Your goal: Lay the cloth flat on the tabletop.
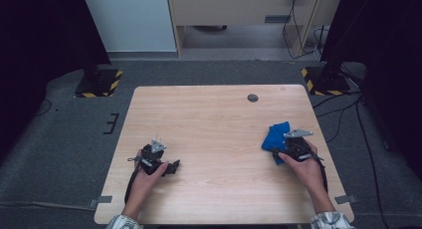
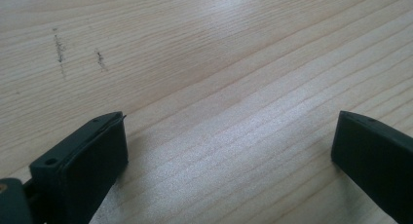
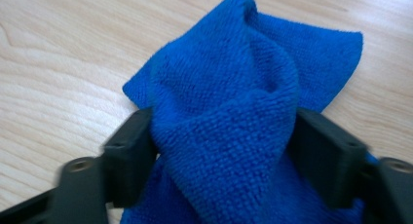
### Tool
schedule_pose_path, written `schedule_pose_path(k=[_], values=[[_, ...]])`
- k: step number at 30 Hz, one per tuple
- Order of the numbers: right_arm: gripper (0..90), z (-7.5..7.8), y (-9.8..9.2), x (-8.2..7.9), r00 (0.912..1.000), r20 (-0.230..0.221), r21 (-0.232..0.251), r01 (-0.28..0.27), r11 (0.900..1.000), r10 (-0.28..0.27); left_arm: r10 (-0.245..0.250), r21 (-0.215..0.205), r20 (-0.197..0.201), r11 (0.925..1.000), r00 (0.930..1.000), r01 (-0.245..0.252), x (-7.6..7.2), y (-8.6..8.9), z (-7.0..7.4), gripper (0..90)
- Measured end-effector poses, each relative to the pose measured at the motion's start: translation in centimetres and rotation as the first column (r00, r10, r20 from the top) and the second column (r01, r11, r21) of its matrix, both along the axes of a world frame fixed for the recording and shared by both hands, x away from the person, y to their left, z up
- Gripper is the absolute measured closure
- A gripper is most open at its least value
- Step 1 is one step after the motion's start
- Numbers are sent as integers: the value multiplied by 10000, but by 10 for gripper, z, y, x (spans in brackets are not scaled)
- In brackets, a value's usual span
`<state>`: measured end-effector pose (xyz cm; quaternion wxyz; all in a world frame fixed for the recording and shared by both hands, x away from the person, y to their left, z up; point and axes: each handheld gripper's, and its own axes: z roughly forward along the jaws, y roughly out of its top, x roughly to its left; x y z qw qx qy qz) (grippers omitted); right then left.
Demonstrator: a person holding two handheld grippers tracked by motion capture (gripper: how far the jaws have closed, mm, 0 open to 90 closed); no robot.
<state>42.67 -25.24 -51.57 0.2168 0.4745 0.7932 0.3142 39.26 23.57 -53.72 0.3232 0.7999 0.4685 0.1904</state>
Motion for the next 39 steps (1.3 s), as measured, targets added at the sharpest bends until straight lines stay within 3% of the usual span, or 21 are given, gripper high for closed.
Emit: schedule_pose_path(k=[4,7,11,23,31,39], values=[[475,-4,-1,0,10000,-20,-73,-66,10000,65,1,3,-1,10000,10000,-1,0,0,0,0],[606,-2,-5,0,10000,51,215,-71,9997,70,2,1,0,10000,10000,-2,0,0,0,0],[678,0,-7,-2,9997,154,435,-196,9989,190,1,-1,-1,10000,10000,-1,0,0,0,0],[723,18,3,-9,9933,947,1206,-769,9897,657,-26,-4,-1,10000,10000,26,0,0,0,0],[725,28,23,-16,9857,1249,1601,-1329,9781,1135,-45,-5,-1,10000,10000,45,0,0,0,0],[725,35,50,-22,9743,1410,1702,-1988,9651,1758,-45,-5,-2,10000,10000,45,0,0,0,0]])
